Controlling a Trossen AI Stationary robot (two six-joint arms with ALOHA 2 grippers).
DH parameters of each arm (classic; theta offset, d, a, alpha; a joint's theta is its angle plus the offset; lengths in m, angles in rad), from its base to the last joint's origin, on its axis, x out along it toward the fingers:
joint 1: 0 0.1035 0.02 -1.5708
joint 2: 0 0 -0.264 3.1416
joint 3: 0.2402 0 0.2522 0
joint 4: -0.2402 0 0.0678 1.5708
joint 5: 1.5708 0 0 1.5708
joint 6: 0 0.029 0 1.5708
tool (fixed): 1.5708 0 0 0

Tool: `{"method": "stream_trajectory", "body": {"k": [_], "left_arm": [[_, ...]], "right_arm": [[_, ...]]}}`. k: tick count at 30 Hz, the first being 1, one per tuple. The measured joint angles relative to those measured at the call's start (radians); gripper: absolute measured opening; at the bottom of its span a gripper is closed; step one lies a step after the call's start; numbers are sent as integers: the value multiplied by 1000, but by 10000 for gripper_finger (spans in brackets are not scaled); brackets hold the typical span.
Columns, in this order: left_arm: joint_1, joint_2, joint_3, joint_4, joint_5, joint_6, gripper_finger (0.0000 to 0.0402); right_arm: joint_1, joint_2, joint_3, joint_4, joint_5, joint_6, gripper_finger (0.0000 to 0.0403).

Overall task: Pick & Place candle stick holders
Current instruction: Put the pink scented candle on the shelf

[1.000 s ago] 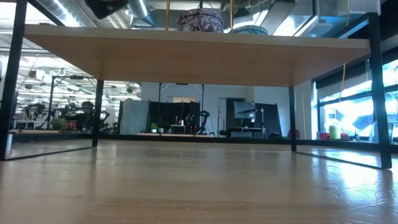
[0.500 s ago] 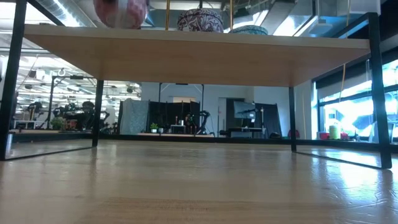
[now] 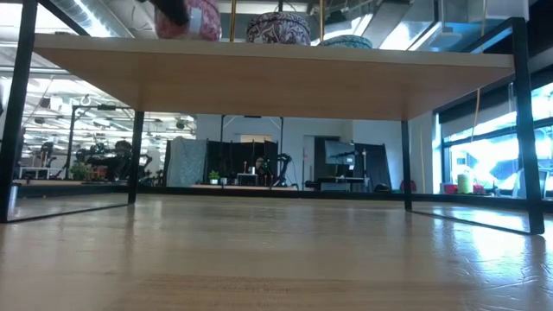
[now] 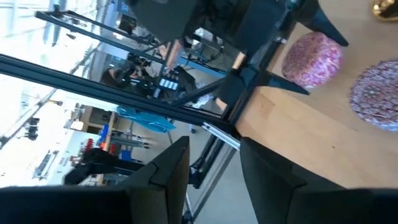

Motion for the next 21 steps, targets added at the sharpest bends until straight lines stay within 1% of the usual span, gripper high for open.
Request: {"method": "stream_trajectory", "body": {"k": [6,21], "left_arm": [[-3,0,0,18,-6,-6,294],[-3,0,-1,16,10,-8,294]], "right_arm": [[0,22,0,26,-8,0,146],[0,22,0,27,-9,-8,146]]}}
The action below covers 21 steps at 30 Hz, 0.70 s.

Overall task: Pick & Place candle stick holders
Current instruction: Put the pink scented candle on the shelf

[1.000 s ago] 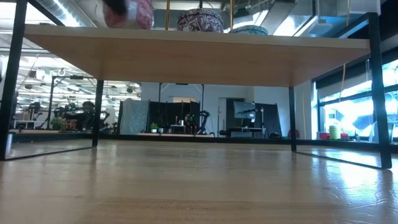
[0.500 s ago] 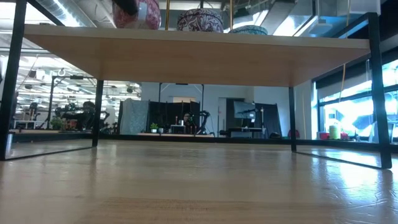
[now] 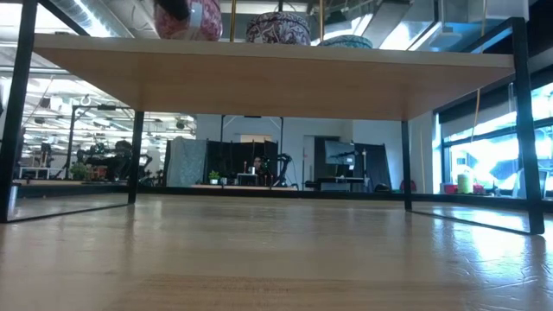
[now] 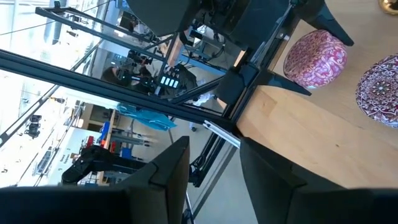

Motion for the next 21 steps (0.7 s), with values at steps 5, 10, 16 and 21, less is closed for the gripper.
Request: {"method": "stream_trajectory", "body": {"k": [5,10,16,21], "left_arm": [[-7,0,0,-14,9,6,294],[-22,0,0,-26,9,34,294],[-28,0,0,-26,21,87,294],[-27,0,0,-27,41,96,294]], "right_arm": [[0,0,0,0,0,0,146],[0,0,0,0,0,0,146],[0,0,0,0,-2,0,146],[0,0,0,0,-2,0,146]]}}
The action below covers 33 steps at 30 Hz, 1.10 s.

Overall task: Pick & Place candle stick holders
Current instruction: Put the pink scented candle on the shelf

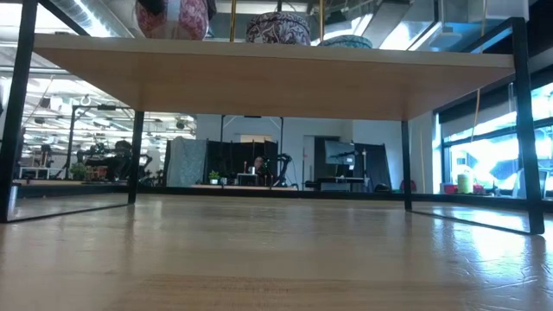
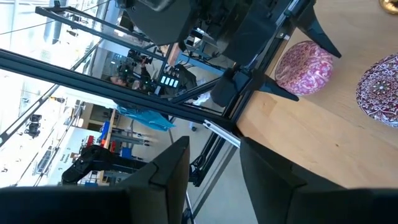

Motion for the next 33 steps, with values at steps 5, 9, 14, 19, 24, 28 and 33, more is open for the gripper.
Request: {"method": "stream_trajectory", "body": {"k": [5,9,14,19,24,28,33], "left_arm": [[8,0,0,-11,2,0,300],[16,0,0,-22,3,0,304],[16,0,0,-26,4,0,304],[16,0,0,-26,2,0,304],[16,0,0,-26,-19,0,305],[16,0,0,-26,-20,7,305],[16,0,0,-26,-16,8,306]], "right_arm": [[0,0,0,0,0,0,146],[0,0,0,0,0,0,146],[0,0,0,0,1,0,146],[0,0,0,0,1,-1,146],[0,0,0,0,1,-1,146],[0,0,0,0,2,-5,146],[0,0,0,0,2,-7,146]]}}
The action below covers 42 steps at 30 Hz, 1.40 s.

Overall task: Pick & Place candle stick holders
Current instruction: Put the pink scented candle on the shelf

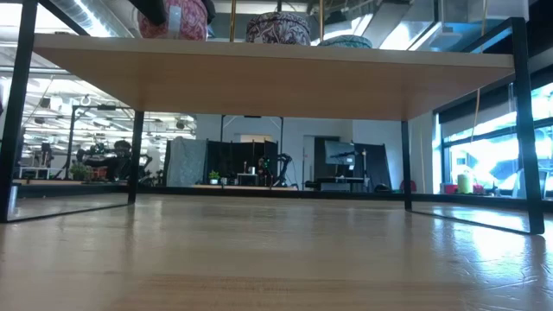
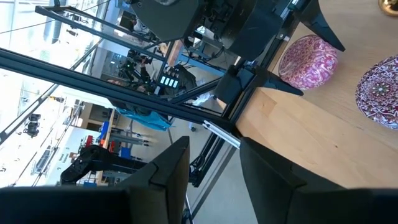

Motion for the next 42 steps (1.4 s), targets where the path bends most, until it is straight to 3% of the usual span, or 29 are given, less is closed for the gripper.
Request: {"method": "stream_trajectory", "body": {"k": [42], "left_arm": [[-36,0,0,-24,-139,-8,322]], "right_arm": [[0,0,0,0,0,4,146]]}}
